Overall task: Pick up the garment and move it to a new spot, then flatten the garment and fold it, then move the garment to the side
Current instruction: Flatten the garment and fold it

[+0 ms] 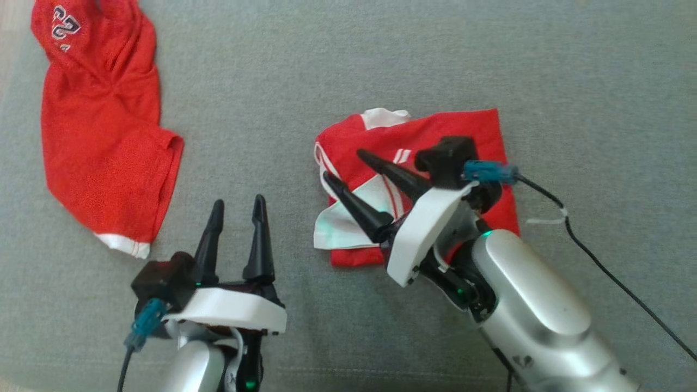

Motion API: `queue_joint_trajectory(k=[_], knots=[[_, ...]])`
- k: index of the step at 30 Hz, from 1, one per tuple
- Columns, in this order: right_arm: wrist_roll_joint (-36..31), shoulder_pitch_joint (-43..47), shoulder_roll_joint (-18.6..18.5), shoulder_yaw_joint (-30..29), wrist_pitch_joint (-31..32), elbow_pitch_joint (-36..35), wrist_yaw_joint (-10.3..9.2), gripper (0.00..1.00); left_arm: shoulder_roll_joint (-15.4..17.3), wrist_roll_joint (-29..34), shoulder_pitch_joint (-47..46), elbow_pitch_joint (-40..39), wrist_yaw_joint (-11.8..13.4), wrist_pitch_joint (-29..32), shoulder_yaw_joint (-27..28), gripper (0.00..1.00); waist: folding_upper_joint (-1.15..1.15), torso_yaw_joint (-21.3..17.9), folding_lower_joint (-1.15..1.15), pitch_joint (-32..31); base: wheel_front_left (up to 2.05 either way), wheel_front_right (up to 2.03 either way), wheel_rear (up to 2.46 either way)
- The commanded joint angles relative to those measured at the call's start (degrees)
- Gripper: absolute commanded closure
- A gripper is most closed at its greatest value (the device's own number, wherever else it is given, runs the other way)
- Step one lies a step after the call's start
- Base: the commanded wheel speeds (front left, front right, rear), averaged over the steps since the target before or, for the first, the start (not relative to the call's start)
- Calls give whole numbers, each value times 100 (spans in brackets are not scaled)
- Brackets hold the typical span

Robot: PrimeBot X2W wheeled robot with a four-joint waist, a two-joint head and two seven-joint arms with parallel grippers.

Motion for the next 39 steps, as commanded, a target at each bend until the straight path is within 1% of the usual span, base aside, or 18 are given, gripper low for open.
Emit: queue_joint_trajectory(k=[1,2,5,7,10,12,14,18,19,20,21,22,27,34,39], knots=[[53,81,152,-56,-183,-289,-4,0,-9,81,19,-122,-23,-45,271,0,0,-105,0,-110,0,0,0],[53,81,152,-56,-183,-289,-4,0,-9,81,19,-122,-23,-45,271,0,0,-105,0,-110,0,0,0],[-7,258,152,-319,-356,-421,-4,0,-9,116,81,-102,-30,-45,341,0,0,-208,0,-236,0,0,0],[-213,386,122,-523,-489,-550,-4,0,-9,149,138,-96,-34,-45,386,0,0,-282,0,-324,0,0,0],[-560,648,-47,-943,-841,-790,-4,0,-9,208,209,-87,-43,-45,453,0,0,-376,0,-446,0,0,0],[-658,888,-141,-1260,-1077,-890,-4,0,-9,258,258,-79,-50,-45,500,0,0,-434,0,-535,0,0,0],[-794,1098,-310,-1521,-1343,-945,-4,0,-9,319,300,-64,-65,-45,526,0,0,-471,0,-612,0,0,0],[-1108,1498,-574,-2002,-1735,-713,-4,0,-9,423,372,-43,-83,-45,554,0,0,-512,0,-712,0,0,0],[-1159,1555,-603,-2065,-1780,-618,-4,20,-9,436,379,-44,-83,-45,560,0,0,-516,0,-712,0,0,0],[-1195,1584,-628,-2078,-1813,-526,-4,58,-9,449,381,-46,-85,-45,563,0,0,-518,0,-705,0,0,0],[-1206,1589,-647,-2053,-1829,-436,-4,94,-9,462,382,-50,-88,-45,564,0,0,-519,0,-694,0,0,0],[-1186,1575,-650,-2011,-1821,-350,-4,100,-9,473,381,-56,-90,-45,564,0,0,-517,0,-675,0,0,0],[-1040,1255,-649,-1565,-1742,69,-4,100,-9,496,318,-84,-97,-45,526,0,0,-444,0,-524,0,0,0],[-917,645,-486,-803,-1662,841,-4,100,-9,437,210,-77,-58,-45,394,0,0,-244,0,-399,0,0,0],[-667,428,-379,-86,-1698,1029,-4,100,-9,395,178,-86,-20,-45,379,0,0,-82,0,-413,0,0,0]])
